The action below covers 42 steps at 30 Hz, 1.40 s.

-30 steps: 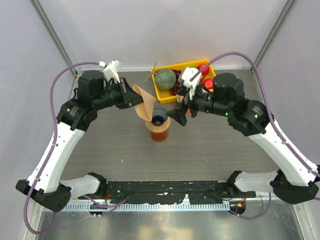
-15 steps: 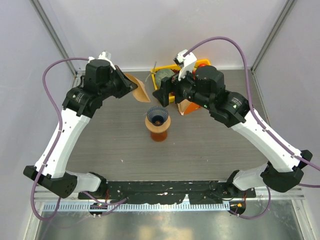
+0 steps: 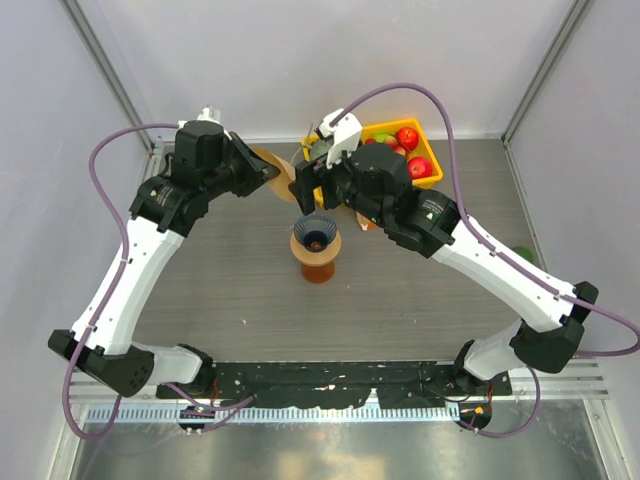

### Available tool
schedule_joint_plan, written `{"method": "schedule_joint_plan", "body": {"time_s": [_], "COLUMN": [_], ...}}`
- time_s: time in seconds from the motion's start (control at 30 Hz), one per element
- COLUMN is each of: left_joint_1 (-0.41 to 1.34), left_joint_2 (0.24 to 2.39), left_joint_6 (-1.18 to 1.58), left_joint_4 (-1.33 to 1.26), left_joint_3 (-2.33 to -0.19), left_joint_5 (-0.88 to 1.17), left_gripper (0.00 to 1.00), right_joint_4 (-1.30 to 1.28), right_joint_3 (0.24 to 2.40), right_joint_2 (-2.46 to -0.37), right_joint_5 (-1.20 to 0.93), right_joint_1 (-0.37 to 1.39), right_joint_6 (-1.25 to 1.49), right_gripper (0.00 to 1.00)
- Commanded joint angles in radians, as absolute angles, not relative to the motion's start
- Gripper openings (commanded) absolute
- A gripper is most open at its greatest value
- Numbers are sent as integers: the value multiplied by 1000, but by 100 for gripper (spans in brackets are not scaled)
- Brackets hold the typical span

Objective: Place the coffee filter in the dripper

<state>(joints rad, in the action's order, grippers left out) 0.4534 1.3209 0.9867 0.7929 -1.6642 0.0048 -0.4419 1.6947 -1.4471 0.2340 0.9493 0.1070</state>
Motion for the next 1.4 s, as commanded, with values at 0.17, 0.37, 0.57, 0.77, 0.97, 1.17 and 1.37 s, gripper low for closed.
{"method": "schedule_joint_plan", "body": {"time_s": [0.17,0.37,0.57,0.77,0.97,1.17,1.37], "left_joint_1": [439,437,439,437,394,385,423], "left_joint_2": [1264,1255,1238,1212,1172,1100,1120], "left_joint_6": [1046,1069,1048,918,615,424,338], "left_joint_4": [654,638,643,666,669,586,621], "left_joint_3": [-1597,-1568,-1533,-1502,-1532,-1529,-1575], "left_joint_5": [80,104,107,83,152,294,305], "left_gripper": [10,11,11,32,70,89,90], "right_joint_4": [-374,-388,-391,-348,-285,-293,-377], "right_joint_3": [1670,1710,1736,1733,1631,1569,1614], "right_joint_2": [-1466,-1509,-1531,-1514,-1444,-1391,-1414], "right_joint_5": [340,387,425,443,416,387,348], "right_joint_1": [960,960,960,960,962,962,962], "right_joint_6": [18,-21,-60,-139,-260,-345,-336], "right_gripper": [72,52,5,5,5,5,5]}}
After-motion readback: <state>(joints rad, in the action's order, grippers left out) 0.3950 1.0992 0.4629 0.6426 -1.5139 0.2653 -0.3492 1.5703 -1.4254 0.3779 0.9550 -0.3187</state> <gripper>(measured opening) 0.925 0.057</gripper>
